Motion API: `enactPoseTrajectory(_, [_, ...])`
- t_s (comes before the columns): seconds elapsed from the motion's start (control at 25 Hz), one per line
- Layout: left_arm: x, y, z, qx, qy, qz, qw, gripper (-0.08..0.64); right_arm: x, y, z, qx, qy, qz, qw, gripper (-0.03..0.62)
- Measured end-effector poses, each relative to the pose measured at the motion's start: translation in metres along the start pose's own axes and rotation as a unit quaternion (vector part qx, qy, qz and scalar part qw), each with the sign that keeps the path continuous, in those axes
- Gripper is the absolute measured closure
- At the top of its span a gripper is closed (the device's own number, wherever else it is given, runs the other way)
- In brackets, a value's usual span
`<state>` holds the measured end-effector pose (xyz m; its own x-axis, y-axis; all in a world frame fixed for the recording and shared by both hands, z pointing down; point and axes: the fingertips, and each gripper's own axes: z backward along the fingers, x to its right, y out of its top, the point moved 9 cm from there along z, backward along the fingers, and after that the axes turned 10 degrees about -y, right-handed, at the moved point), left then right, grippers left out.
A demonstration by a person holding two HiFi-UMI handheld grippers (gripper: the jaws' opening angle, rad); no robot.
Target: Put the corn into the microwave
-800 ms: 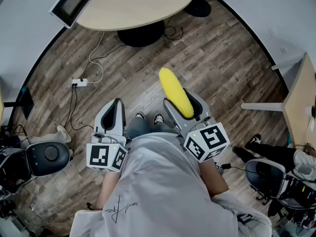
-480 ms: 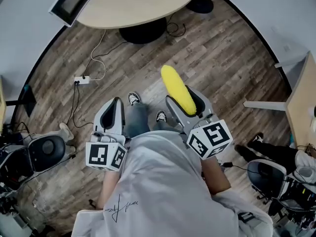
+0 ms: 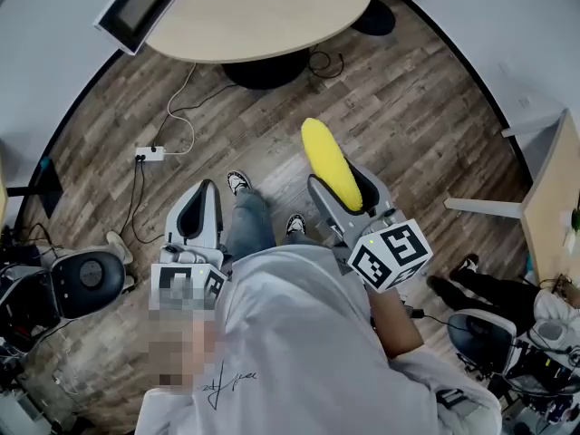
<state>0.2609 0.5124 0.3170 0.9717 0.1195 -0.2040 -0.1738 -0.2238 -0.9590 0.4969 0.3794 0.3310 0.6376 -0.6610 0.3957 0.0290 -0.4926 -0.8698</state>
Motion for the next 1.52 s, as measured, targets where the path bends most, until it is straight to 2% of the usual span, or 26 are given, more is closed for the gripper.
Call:
enactPoseTrajectory(0.36, [-0.070,0.021,-0.025,-0.008,-0.006,0.022,0.9997,0.572,-0.032,0.021,-0.082,-0.027,0.016,-0.004,1.000,0.327])
enactPoseTrajectory(0.72, [-0.145,0.044,-0.064,-0.032,-0.029,0.010,0.9990,0.572,-0.052,0.040,-0.174,-0.039,0.013,-0.007,0.999,0.327])
enactPoseTrajectory(0.96, [-0.188,0.058,-0.095,-0.046,-0.062,-0.001,0.9970,0.572,-0.066,0.054,-0.236,-0.047,0.013,-0.006,0.999,0.327])
enactPoseTrajectory(1.2, [-0.233,0.075,-0.098,-0.042,-0.067,-0.011,0.9968,0.572,-0.090,0.064,-0.282,-0.049,0.010,0.003,0.999,0.327])
enactPoseTrajectory(1.52, [-0.297,0.103,-0.106,-0.010,-0.079,-0.023,0.9965,0.572,-0.125,0.085,-0.337,-0.032,0.004,0.019,0.999,0.327])
